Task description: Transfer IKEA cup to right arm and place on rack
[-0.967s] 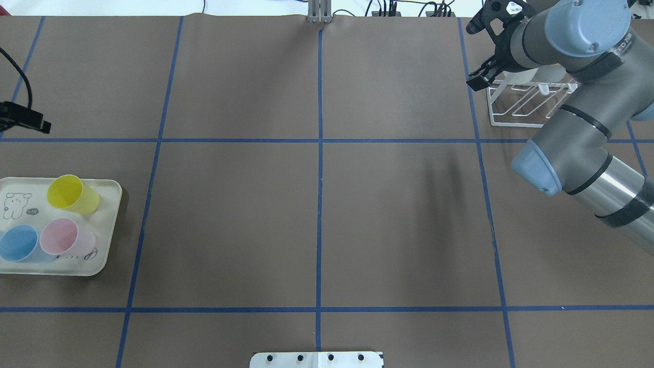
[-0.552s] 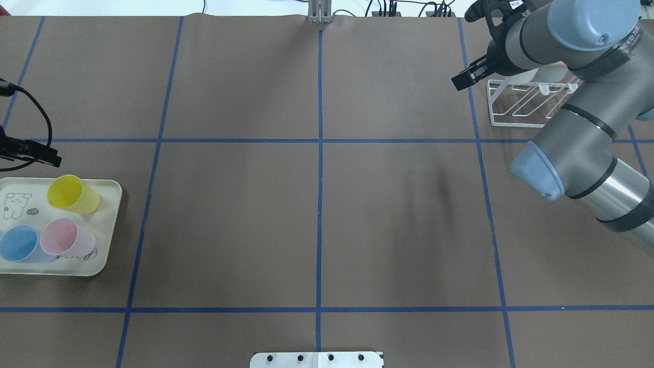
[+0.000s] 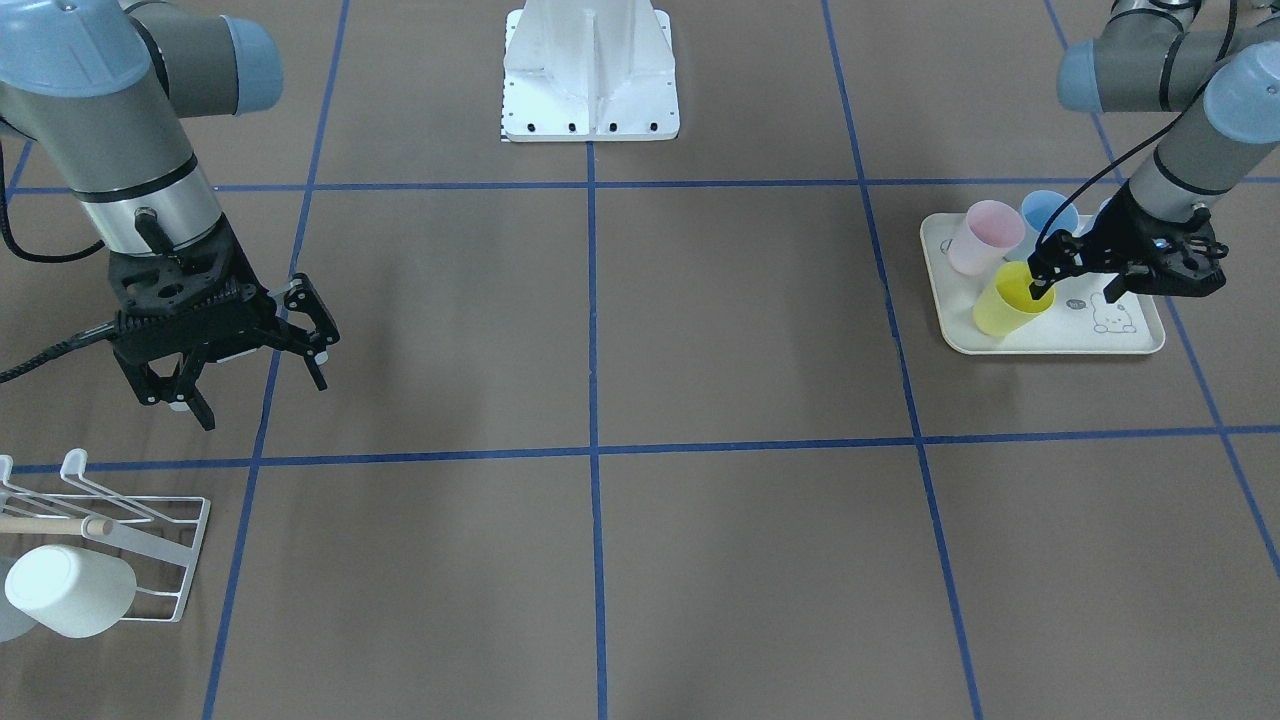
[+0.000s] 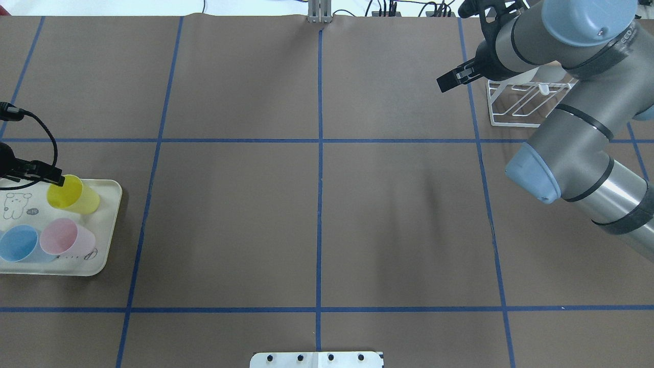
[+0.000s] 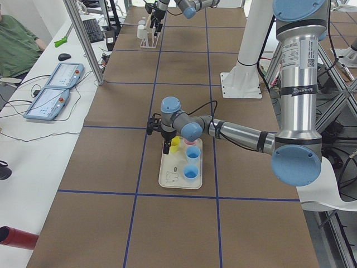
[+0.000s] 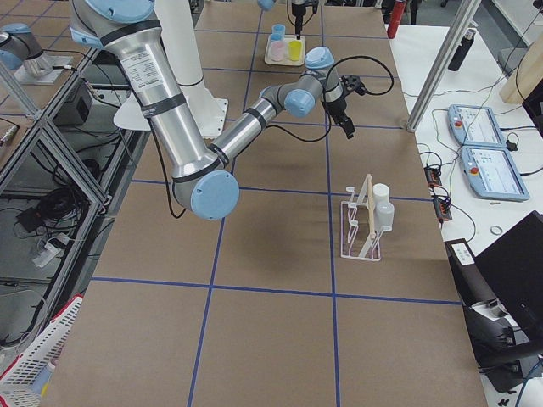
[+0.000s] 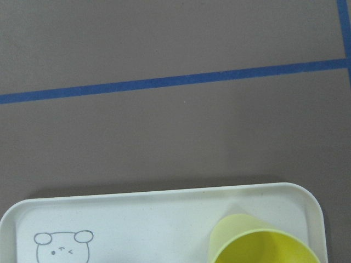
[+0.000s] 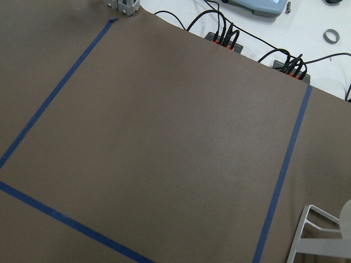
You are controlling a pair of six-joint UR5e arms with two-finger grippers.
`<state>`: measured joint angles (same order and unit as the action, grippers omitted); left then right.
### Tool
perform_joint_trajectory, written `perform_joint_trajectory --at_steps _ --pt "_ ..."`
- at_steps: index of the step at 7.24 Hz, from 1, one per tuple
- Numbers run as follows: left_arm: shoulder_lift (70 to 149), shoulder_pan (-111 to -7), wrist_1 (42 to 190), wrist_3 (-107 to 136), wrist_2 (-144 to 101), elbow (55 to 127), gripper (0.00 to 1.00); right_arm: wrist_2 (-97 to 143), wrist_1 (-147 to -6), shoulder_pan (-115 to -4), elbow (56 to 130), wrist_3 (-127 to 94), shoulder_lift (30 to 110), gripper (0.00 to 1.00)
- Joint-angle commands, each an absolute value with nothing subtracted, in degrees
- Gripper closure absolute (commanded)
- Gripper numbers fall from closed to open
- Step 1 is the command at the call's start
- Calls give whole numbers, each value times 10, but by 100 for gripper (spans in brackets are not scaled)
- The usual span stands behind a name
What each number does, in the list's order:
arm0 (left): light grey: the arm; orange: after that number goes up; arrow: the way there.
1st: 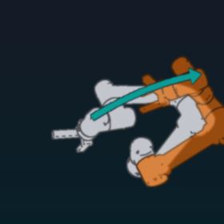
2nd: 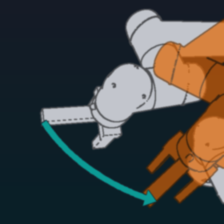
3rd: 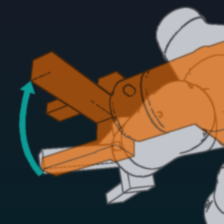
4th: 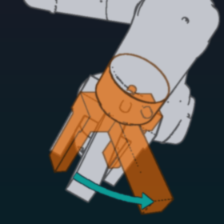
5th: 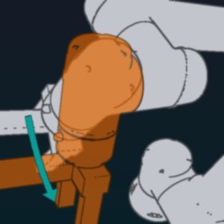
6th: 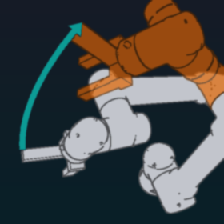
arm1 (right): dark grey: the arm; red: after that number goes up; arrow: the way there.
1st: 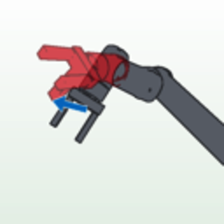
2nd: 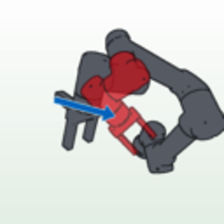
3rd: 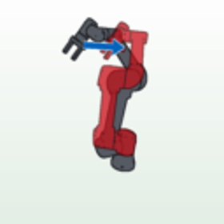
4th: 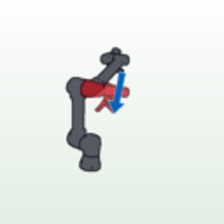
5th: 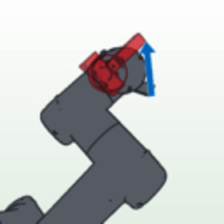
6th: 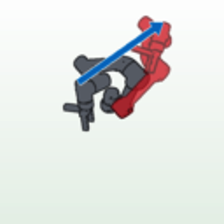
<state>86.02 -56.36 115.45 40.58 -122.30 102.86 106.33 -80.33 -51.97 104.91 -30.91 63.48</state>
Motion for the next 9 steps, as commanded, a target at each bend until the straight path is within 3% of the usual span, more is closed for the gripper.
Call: perform_joint_trajectory --at_steps 1,2,4,5,6,9 --pt "858 -562 1166 403 -1258 1023 0 1063 -803 -519 1050 -309 635 1" --pt "855 -561 1167 401 -1259 1023 5 1063 -803 -519 1051 -309 635 1" --pt "854 -560 1165 401 -1259 1019 66 1064 -803 -519 1051 -309 635 1" --pt "854 -558 1165 401 -1259 1018 91 1064 -803 -519 1050 -309 635 1" --pt "854 -555 1164 401 -1259 1018 100 1064 -802 -519 1050 -309 635 1" --pt "856 -556 1152 401 -1293 1025 100 1066 -799 -518 1049 -301 635 0"
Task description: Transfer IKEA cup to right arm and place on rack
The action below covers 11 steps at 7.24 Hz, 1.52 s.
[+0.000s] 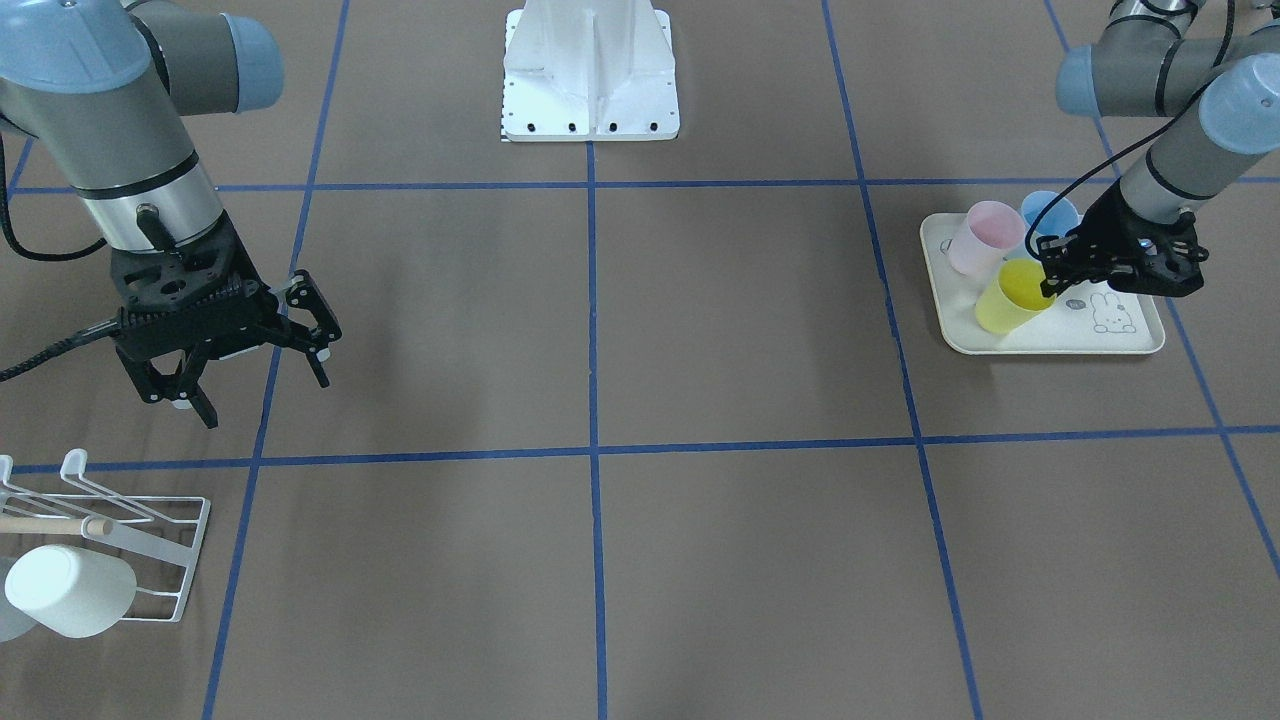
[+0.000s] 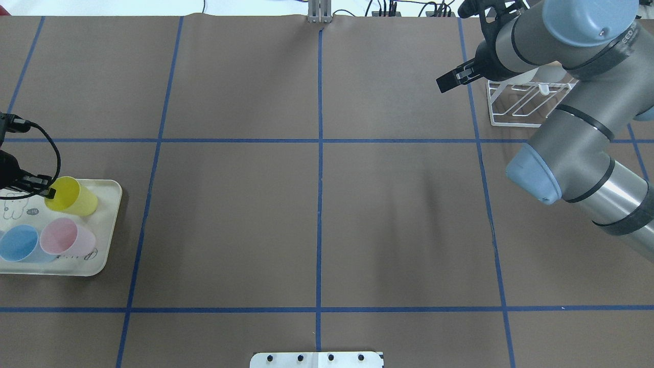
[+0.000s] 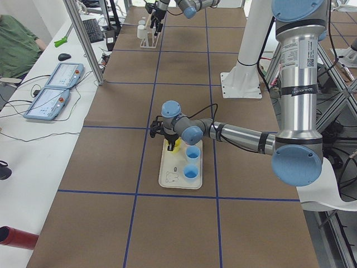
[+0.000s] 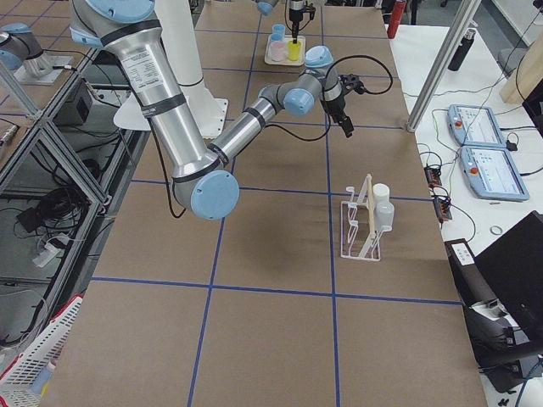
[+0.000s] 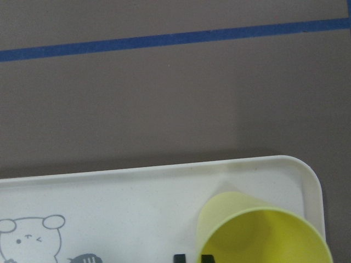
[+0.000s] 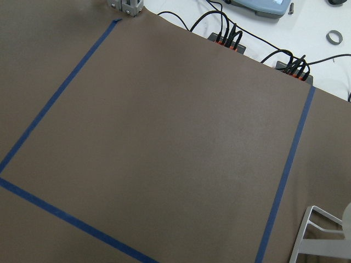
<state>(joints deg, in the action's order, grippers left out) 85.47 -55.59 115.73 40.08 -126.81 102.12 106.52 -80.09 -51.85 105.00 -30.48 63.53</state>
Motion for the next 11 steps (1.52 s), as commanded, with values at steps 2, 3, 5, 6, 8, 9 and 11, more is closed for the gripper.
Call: perform_joint_trajectory --at_steps 2,3,5,6,8,9,11 --pt "861 -594 1147 402 -1333 1035 100 1059 -757 -512 1046 -299 628 0" --pt "867 -614 1140 409 -1333 1052 100 1057 -726 -511 1042 -301 628 1" --pt "924 -663 1057 453 -1342 1090 100 1025 -627 -495 1039 -308 624 1" --pt "963 -663 1049 533 -1351 1099 100 1021 -621 -484 1031 -305 594 1" --pt "1025 -663 1049 650 -1410 1102 100 937 -618 -450 1034 -302 577 1" --pt "1048 -663 1054 698 -1436 1104 100 898 -571 -431 1024 -301 577 1" --pt "1128 -662 1056 841 -1470 1103 100 883 -415 -386 994 -282 570 1"
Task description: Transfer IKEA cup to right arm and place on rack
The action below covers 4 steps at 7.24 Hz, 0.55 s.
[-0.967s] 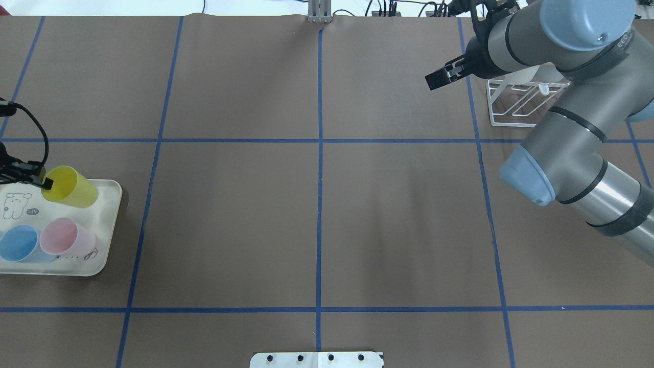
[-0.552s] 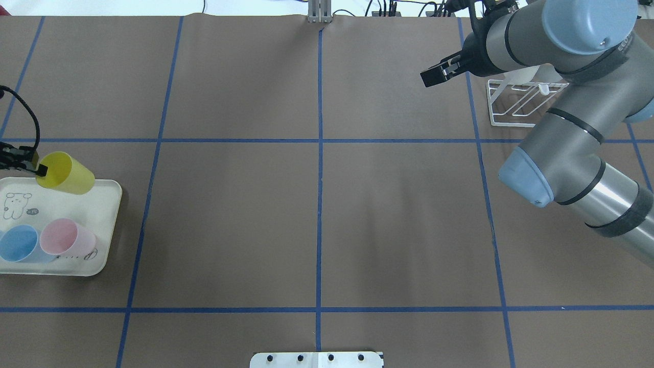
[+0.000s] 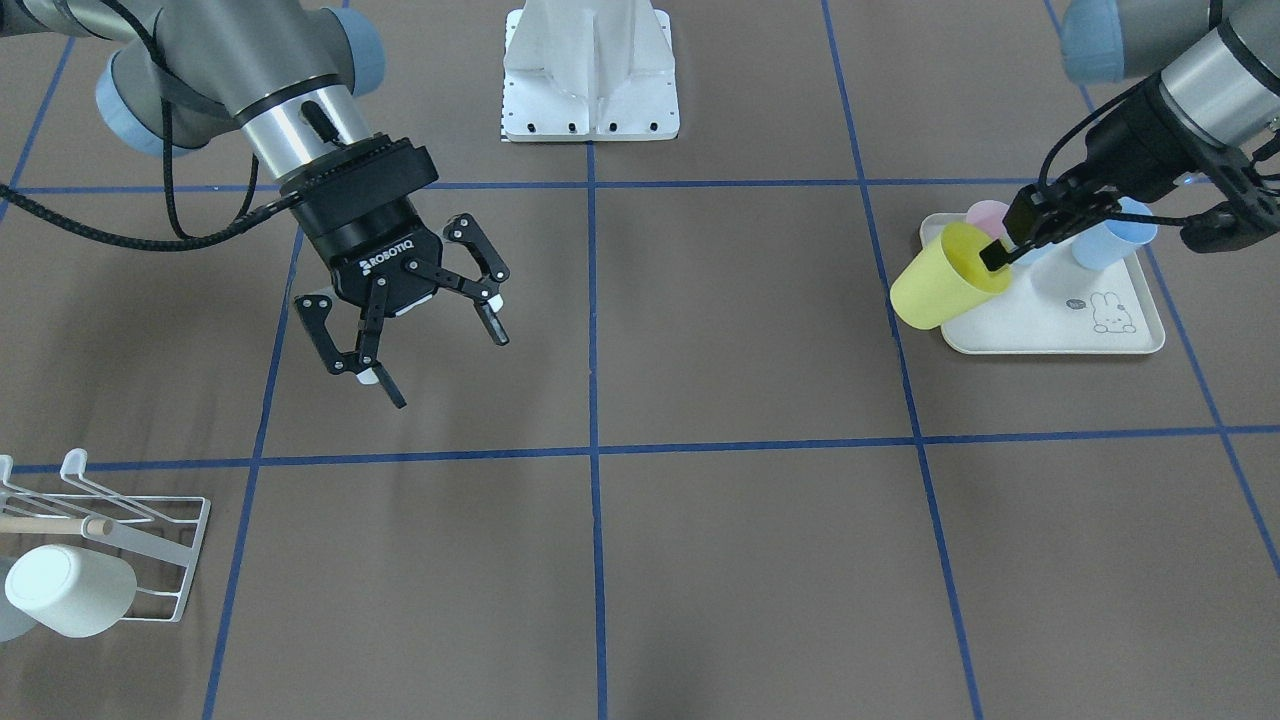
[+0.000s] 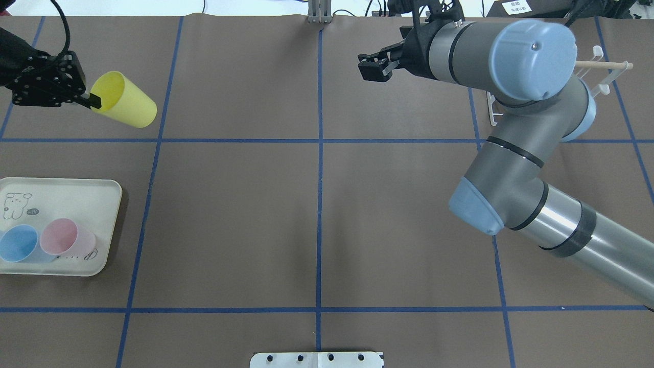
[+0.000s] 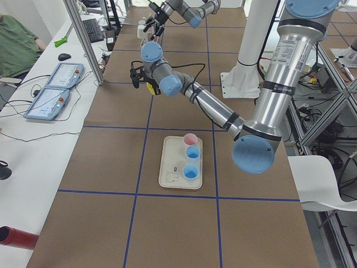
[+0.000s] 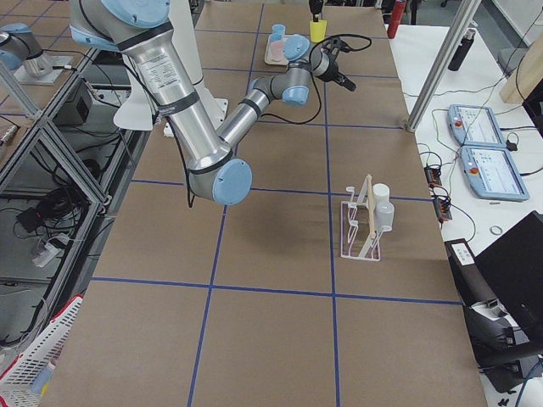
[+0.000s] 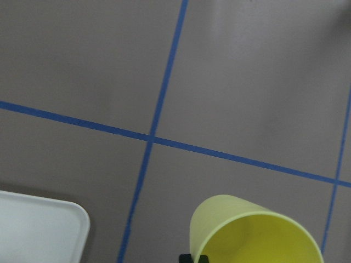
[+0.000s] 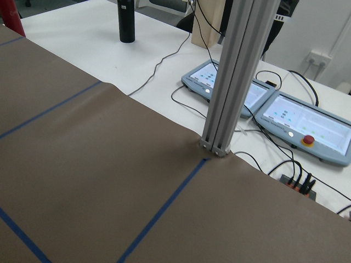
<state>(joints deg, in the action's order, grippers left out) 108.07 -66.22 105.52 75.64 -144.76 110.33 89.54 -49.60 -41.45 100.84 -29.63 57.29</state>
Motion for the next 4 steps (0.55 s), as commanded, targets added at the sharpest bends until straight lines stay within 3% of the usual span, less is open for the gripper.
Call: perform_joint_trajectory --at_steps 1,4 --pt "1158 -662 1057 901 -1483 1104 100 882 -404 -368 999 -230 566 1" --pt "1200 -660 1063 996 -1536 1103 100 879 -402 -337 997 -186 519 1"
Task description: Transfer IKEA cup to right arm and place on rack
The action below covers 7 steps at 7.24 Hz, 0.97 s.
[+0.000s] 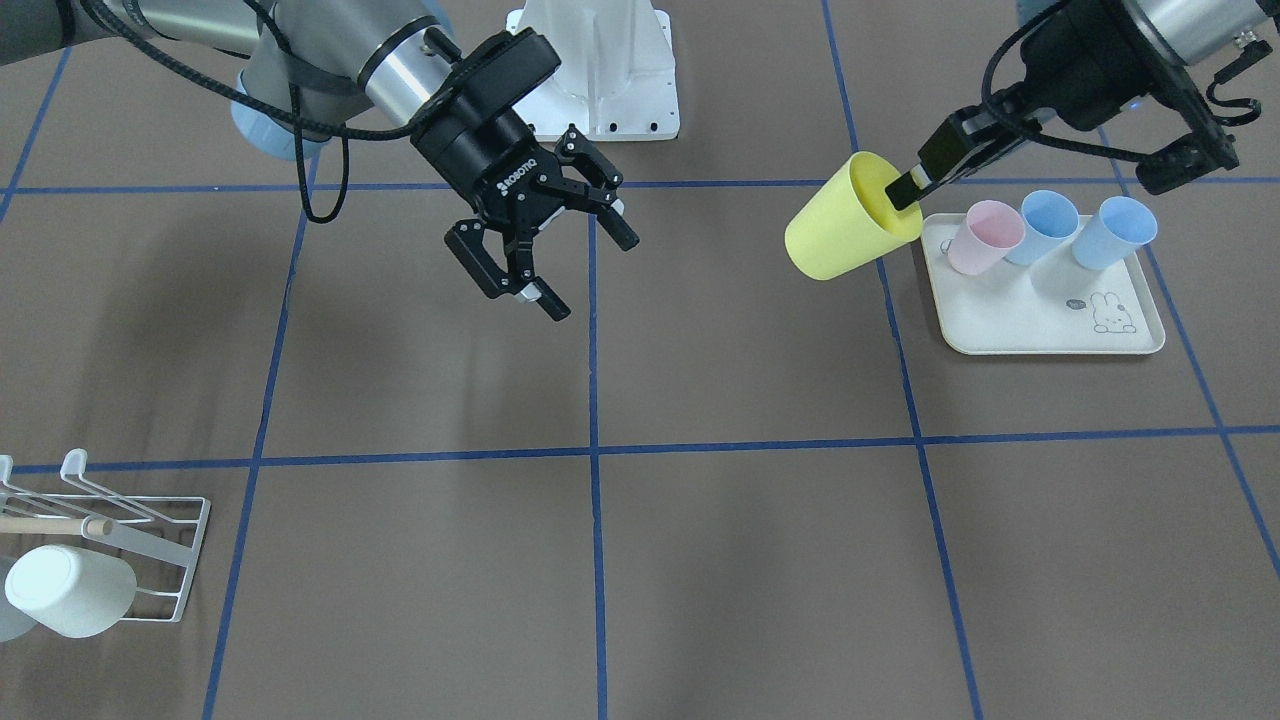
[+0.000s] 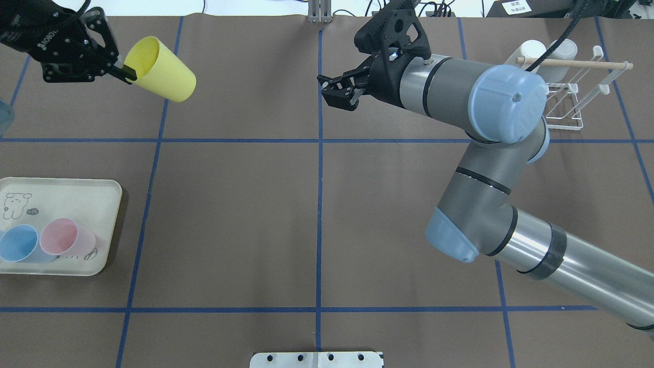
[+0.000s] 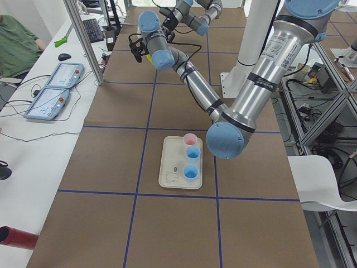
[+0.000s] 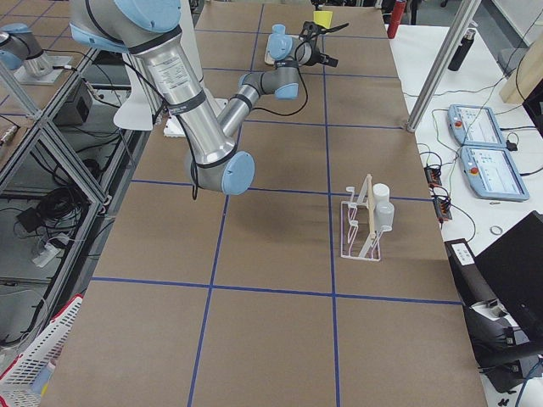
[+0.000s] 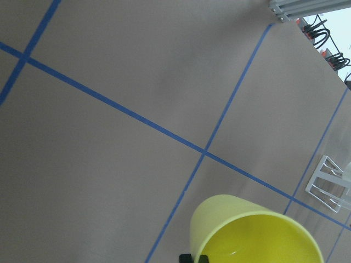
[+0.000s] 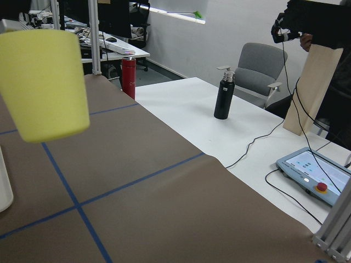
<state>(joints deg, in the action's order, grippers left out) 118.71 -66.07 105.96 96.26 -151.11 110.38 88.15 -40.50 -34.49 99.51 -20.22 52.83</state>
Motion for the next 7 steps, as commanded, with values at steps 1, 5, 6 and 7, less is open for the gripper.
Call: perform_joint_trajectory --at_steps 1,5,6,7 --pt "1201 -660 1077 1016 -1555 1103 100 842 -388 -317 995 -172 509 2" --pt "1238 -658 1089 1091 -1562 1102 100 744 -303 -261 993 -144 510 4" --pt "1238 -656 1089 1091 -1565 1102 100 744 -281 -253 991 -137 512 4" --pt "1238 -651 1089 1091 -1565 1101 100 743 -280 -246 991 -114 511 4"
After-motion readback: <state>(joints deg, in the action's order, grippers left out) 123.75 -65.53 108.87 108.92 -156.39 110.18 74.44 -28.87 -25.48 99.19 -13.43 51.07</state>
